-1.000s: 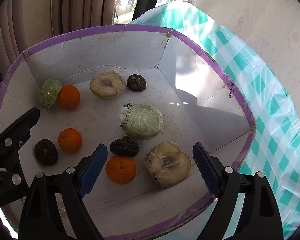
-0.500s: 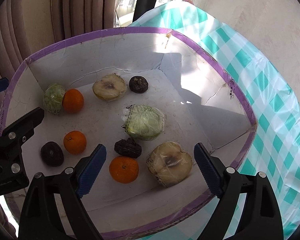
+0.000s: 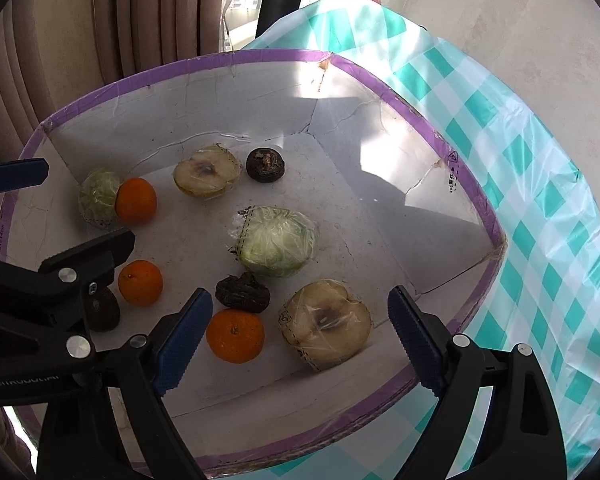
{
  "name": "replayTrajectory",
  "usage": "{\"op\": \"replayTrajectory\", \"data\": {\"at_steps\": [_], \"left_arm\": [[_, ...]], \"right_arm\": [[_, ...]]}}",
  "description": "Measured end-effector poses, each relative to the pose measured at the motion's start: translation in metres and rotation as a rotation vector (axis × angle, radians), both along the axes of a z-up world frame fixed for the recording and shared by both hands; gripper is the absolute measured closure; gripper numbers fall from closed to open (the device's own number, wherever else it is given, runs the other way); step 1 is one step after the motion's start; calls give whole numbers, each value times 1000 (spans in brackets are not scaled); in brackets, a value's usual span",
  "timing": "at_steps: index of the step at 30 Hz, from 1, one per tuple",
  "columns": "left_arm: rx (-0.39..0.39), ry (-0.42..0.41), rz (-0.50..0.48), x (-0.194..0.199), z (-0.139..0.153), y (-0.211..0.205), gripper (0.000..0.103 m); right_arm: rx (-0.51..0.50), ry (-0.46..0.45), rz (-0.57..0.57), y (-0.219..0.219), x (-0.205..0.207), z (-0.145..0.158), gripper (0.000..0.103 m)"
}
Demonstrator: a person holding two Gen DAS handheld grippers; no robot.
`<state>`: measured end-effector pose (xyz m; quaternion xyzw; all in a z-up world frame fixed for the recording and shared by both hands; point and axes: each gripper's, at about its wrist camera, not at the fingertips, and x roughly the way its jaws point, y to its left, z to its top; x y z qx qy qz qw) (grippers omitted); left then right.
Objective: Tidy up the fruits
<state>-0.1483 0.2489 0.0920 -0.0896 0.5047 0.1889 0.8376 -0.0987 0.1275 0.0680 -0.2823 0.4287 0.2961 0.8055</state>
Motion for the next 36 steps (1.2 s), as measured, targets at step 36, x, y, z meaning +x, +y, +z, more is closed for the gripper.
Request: {"op": "replayTrajectory", "data": {"at_steps": [36], "left_arm": [[-44, 79, 27, 0, -15, 9, 2]], "right_arm": [[-83, 1, -17, 8, 4, -7, 16]]}}
